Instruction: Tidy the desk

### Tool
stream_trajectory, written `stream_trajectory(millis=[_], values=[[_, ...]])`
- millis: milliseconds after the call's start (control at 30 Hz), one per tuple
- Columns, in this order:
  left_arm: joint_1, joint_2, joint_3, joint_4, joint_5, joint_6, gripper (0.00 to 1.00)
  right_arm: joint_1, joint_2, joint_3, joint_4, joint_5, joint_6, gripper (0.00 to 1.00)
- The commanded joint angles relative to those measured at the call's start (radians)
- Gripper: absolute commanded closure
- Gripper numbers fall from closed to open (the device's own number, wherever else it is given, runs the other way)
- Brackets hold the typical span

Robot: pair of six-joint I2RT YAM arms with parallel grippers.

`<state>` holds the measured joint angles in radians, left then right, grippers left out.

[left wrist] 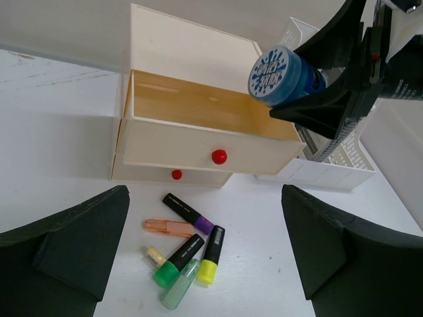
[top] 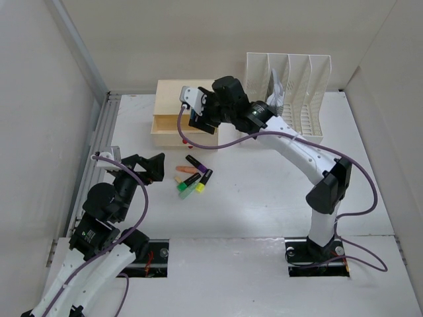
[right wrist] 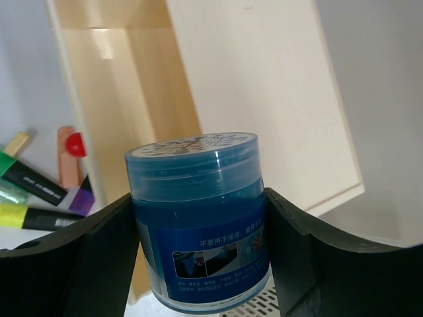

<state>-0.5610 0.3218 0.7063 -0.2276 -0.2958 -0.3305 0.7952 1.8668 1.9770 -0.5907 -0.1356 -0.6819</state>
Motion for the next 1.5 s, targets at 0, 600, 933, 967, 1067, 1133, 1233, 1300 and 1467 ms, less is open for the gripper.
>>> stream_trajectory(millis=[0,600,933,967,1067,1133,1233,1300,1467], values=[[0.004,-0.012,-0.004,0.053,0.004,0.004,0.0,-0.016,0.006,0.094,0.074,-0.015,-0.002,0.84],[0.004,-0.021,-0.004,0.053,0.014,0.004,0.0,-0.016,0.061,0.175,-0.07,-0.122,-0.022,0.68],[0.004,-0.021,-0.004,0.053,0.014,0.004,0.0,-0.016,0.071,0.175,-0.1,-0.133,-0.022,0.43],[0.004,-0.021,-0.004,0.053,0.014,0.004,0.0,-0.016,0.071,0.175,-0.1,-0.133,-0.022,0.4],[0.004,-0.021,-0.004,0.053,0.014,0.004,0.0,-0.016,0.071,0.175,-0.1,-0.133,-0.022,0.33],[0.004,-0.021,-0.004,0.053,0.014,0.004,0.0,-0.016,0.071,0.175,-0.1,-0.133,-0.022,0.32],[0.004,-0.021,-0.004,0.053,0.014,0.004,0.0,-0.016,0.071,0.175,-0.1,-0.133,-0.022,0.26],[0.004,-0.021,-0.004,0.053,0.004,0.004,0.0,-0.016,0.062,0.175,-0.1,-0.124,-0.022,0.18],[0.004,-0.021,-0.004,0.053,0.004,0.004,0.0,-0.016,0.061,0.166,-0.1,-0.124,-0.022,0.15]])
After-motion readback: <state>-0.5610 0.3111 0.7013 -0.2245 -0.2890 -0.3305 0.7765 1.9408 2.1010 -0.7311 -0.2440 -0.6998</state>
